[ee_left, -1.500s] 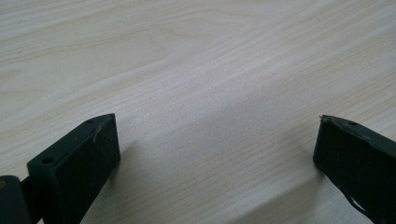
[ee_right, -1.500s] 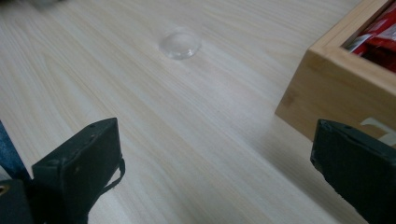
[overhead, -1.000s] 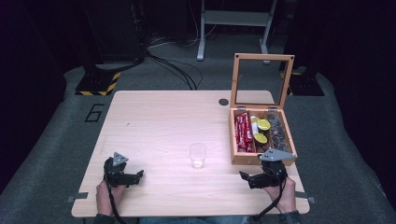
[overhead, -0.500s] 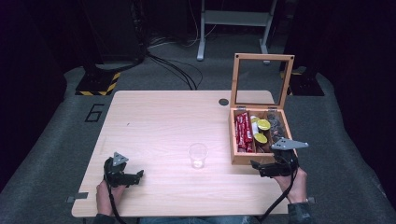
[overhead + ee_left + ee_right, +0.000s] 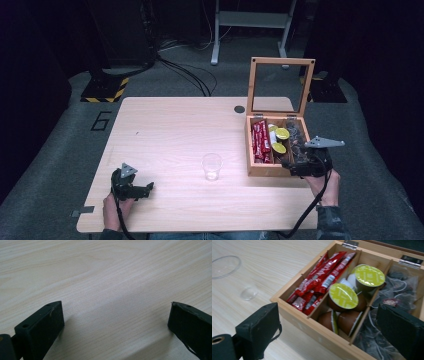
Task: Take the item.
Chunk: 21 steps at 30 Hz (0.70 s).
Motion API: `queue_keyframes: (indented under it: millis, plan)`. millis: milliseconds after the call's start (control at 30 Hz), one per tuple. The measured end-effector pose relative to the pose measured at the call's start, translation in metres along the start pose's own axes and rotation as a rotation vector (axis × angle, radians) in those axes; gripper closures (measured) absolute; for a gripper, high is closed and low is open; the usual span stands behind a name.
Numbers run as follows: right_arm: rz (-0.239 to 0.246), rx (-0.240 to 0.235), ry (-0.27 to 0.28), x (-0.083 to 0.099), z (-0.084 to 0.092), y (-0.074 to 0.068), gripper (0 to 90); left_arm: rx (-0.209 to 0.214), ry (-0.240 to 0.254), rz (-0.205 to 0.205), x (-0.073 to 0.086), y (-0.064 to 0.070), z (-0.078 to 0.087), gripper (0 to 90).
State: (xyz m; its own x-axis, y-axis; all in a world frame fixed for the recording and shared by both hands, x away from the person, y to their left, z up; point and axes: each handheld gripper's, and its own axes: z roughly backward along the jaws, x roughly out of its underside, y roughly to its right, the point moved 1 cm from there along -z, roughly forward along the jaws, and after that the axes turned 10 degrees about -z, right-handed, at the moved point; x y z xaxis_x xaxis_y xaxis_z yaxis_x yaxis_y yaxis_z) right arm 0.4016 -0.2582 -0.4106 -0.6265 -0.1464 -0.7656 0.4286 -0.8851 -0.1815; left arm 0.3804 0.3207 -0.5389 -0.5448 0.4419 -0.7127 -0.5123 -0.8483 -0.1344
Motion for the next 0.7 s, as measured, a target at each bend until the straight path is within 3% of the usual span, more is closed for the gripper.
queue_keyframes:
  millis: [367, 467, 533, 700]
  plan:
    - [-0.07, 0.027, -0.018, -0.008, -0.009, 0.033, 10.5, 0.0, 0.0, -0.001, 0.0, 0.0, 0.0, 0.1]
    - [-0.085, 0.033, -0.016, -0.008, -0.01, 0.038, 15.8, 0.0, 0.0, 0.0, 0.0, 0.0, 0.0, 0.1]
    - [-0.104, 0.047, -0.016, -0.008, -0.012, 0.044, 25.3, 0.0, 0.001, 0.001, 0.0, 0.0, 0.0, 0.1]
    - [-0.146, 0.09, -0.028, -0.007, -0.021, 0.056, 38.9, 0.0, 0.002, 0.001, 0.0, 0.0, 0.0, 0.1]
